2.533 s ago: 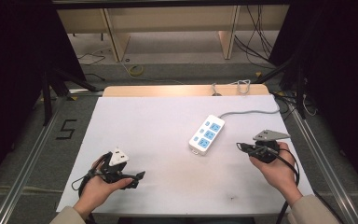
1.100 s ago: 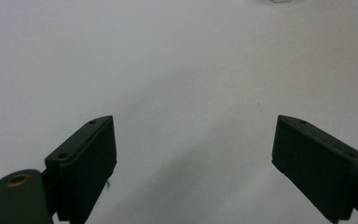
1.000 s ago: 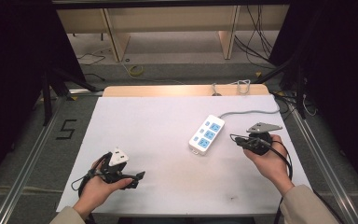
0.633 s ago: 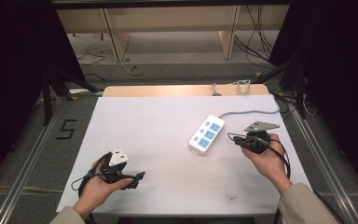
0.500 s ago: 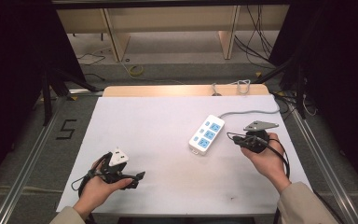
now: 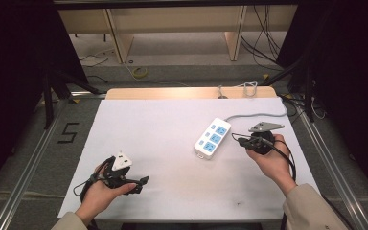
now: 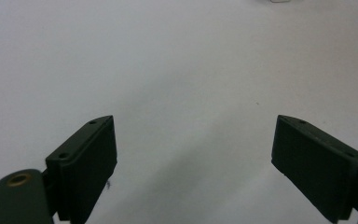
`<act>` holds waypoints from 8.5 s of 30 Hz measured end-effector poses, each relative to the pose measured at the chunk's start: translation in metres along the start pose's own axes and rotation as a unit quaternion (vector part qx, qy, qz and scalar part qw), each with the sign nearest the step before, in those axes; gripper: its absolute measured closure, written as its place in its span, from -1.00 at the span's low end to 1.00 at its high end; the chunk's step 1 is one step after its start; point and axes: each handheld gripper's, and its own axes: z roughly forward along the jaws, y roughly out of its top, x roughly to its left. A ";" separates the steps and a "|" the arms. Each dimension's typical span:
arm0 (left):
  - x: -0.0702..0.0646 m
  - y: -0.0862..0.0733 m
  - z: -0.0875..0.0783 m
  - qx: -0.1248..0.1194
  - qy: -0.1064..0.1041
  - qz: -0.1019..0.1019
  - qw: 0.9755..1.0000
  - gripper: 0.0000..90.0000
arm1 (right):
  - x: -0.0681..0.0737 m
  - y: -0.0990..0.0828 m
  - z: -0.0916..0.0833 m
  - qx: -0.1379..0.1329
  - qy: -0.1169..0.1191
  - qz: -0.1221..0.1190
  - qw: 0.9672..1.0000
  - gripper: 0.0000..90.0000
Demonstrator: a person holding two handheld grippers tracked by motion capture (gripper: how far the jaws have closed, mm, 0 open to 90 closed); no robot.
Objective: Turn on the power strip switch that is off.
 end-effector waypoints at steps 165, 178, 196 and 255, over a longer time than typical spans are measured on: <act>-0.006 0.000 0.001 0.000 -0.014 0.002 1.000 -0.68 | -0.001 0.058 0.083 0.056 -0.006 0.007 0.998 1.00; -0.006 0.000 0.001 0.000 -0.014 0.002 1.000 -0.68 | 0.002 0.067 0.093 0.065 -0.005 0.001 0.998 1.00; -0.006 0.000 0.001 0.002 -0.016 0.003 1.000 -0.68 | 0.003 0.075 0.106 0.073 -0.007 0.001 0.997 1.00; -0.006 0.000 0.001 0.004 -0.016 0.003 1.000 -0.68 | 0.008 0.083 0.131 0.102 -0.010 -0.001 0.995 1.00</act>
